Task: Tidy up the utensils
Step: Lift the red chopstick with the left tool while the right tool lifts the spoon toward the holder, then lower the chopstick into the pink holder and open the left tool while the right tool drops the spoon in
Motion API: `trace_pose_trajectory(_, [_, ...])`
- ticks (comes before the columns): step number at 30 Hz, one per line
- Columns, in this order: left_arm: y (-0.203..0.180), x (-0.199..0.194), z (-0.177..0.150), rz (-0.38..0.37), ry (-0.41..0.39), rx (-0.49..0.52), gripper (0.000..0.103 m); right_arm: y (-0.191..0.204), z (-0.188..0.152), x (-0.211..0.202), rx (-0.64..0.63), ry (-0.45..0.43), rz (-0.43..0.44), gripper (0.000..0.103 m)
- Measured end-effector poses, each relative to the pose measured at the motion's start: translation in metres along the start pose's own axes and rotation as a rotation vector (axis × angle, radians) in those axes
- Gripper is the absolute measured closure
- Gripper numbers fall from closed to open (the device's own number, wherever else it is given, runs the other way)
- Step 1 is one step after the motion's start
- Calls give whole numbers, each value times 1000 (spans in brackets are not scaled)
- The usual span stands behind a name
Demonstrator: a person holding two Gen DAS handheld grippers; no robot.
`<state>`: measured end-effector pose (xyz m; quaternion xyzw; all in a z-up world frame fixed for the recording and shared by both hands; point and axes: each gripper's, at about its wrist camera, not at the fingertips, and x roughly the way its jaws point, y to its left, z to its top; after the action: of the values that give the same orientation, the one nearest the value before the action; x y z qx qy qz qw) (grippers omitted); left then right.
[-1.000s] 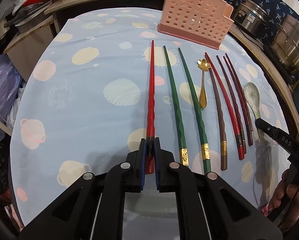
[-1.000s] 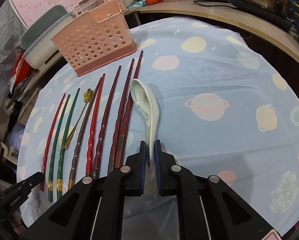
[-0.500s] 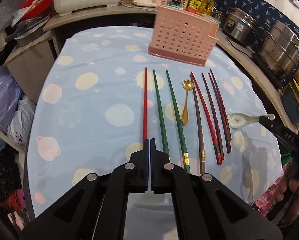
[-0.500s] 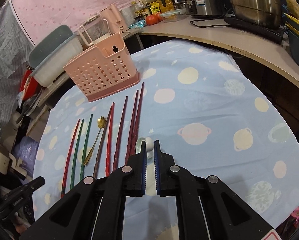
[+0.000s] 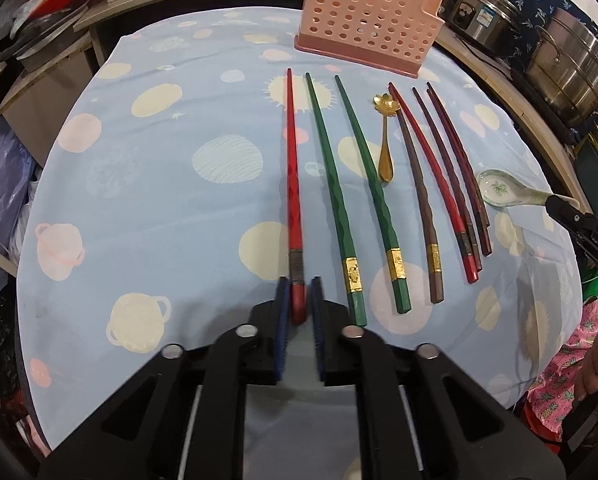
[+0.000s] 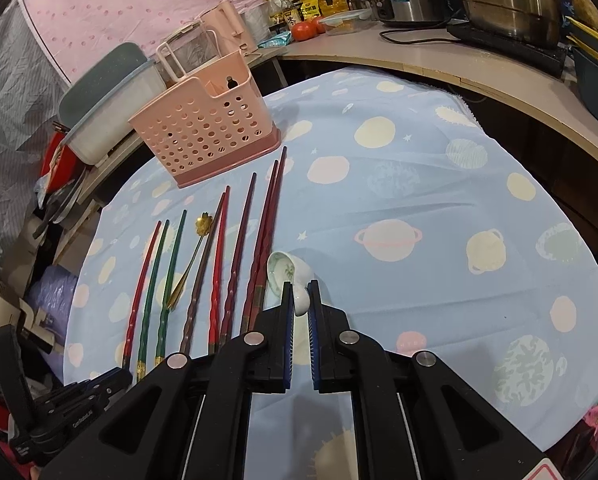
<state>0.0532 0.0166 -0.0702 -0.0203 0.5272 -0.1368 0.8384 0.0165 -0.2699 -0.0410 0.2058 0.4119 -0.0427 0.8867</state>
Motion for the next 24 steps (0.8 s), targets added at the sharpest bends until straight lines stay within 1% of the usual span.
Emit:
trace_pose_trajectory(4, [3, 1, 3, -21, -2, -27, 96, 0, -3, -1, 1, 4, 2, 96])
trace_pose_trajectory(7, [2, -1, 5, -14, -6, -22, 96, 1, -2, -3, 1, 1, 7, 96])
trace_pose_trajectory(10, [1, -13, 8, -7, -32, -14, 96, 2, 2, -10, 3, -14, 16, 96])
trace_pose_trajectory(13, [-2, -37, 19, -13, -87, -3, 96, 5, 12, -21, 1, -38, 30, 96])
trace_pose_trajectory(18, [-7, -80, 48, -11, -207, 13, 96, 13, 35, -40, -16, -105, 45, 96])
trace_pose_trajectory(24, [-12, -111, 93, -16, -302, 10, 96, 21, 63, -53, -30, -159, 71, 97])
